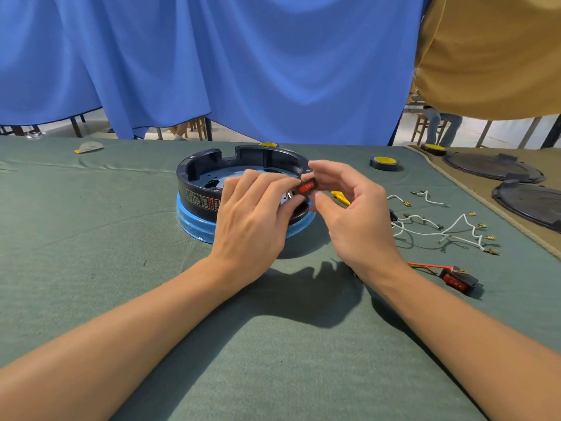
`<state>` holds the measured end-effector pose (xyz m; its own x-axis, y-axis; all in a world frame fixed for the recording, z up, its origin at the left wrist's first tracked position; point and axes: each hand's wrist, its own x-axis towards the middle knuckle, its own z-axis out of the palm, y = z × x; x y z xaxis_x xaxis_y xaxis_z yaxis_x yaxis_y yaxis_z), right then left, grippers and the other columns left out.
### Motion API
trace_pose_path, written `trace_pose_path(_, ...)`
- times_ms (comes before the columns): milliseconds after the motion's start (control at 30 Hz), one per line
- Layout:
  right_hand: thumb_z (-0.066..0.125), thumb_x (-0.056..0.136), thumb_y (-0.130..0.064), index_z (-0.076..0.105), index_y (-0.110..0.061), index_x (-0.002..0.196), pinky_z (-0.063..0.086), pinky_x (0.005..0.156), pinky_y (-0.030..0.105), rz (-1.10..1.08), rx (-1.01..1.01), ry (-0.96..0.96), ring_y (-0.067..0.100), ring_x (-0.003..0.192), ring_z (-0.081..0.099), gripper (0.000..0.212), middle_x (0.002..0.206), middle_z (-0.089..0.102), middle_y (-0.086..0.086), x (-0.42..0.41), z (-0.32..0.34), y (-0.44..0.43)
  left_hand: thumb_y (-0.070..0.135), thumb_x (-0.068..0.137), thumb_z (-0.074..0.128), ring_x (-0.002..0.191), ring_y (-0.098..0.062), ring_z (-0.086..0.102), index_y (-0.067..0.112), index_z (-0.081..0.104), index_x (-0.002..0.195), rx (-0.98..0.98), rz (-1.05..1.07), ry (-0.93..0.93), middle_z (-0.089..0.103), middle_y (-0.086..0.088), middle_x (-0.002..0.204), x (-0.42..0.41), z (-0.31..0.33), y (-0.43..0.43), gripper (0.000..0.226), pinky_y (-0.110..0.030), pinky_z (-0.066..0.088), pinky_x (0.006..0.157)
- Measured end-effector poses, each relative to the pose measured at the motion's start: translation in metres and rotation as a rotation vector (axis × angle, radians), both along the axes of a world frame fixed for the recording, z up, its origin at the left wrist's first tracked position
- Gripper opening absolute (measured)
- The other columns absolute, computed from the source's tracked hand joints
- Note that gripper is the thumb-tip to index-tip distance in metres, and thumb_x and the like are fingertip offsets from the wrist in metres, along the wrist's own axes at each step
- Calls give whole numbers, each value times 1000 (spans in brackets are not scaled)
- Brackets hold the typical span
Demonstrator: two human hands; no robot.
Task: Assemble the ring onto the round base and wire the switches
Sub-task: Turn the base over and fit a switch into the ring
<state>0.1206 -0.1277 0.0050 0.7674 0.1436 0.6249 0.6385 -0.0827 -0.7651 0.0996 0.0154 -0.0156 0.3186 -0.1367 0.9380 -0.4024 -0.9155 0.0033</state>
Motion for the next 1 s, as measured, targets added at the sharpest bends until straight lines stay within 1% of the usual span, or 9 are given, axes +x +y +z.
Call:
trace_pose_path(67,66,84,4,65,-20,112,57,83,29,-38,-11,-16,6,92,66,36,96,71,-7,0,-2,0,12,96,57,92,-31,63,0,70,108,-68,-24,43,71,-9,104,1,0,1,22,-39,43,84)
trace_pose_path(133,72,82,-2,66,-16,112,57,80,27,-108,-36,-92,6,85,66,33,90,70,-5,-2,-4,3,11,97,56,95,-29,61,0,69,111,-175,-79,92,70,-9,104,1,1,1,22,-42,47,85)
trace_pose_path(233,74,80,-6,66,-10,110,56,75,26,-239,-92,-302,8,80,65,31,86,68,-3,-5,-7,9,11,96,57,88,-23,57,0,69,101,-316,-129,121,68,-8,93,0,2,2,17,-46,49,78)
trace_pose_path(300,75,79,-6,66,-7,108,57,72,28,-267,-114,-394,9,77,64,31,86,67,-2,-6,-9,11,8,95,57,84,-23,56,-1,68,96,-316,-138,120,67,-7,88,0,2,2,14,-42,48,77)
trace_pose_path(367,77,78,-6,66,-5,108,57,70,31,-257,-124,-447,11,75,64,32,86,67,2,-6,-10,11,4,95,56,84,-22,56,-2,68,97,-276,-153,116,68,-8,89,-1,2,2,13,-36,45,78)
trace_pose_path(433,79,77,-7,66,-3,108,57,69,32,-253,-129,-484,13,74,64,34,87,66,5,-6,-11,10,0,95,55,86,-21,56,-4,68,99,-228,-163,107,69,-9,92,-1,2,2,14,-33,43,80)
trace_pose_path(633,80,77,-9,66,0,110,57,69,34,-255,-141,-505,16,70,65,37,85,66,7,-7,-10,10,-3,94,53,88,-23,56,-4,67,100,-187,-151,80,69,-11,95,0,0,4,16,-33,43,80)
trace_pose_path(800,79,78,-10,64,0,119,55,75,25,-234,-203,-481,11,73,63,45,88,66,7,-8,-10,9,-6,93,53,91,-22,56,-3,67,101,-174,-143,83,69,-9,98,1,0,5,17,-34,44,80)
trace_pose_path(1000,80,77,-12,68,-4,113,55,73,33,-196,-168,-407,15,72,64,38,87,66,6,-9,-8,9,-6,91,55,90,-23,57,-1,68,100,-159,-145,92,70,-7,97,0,1,6,16,-41,44,78)
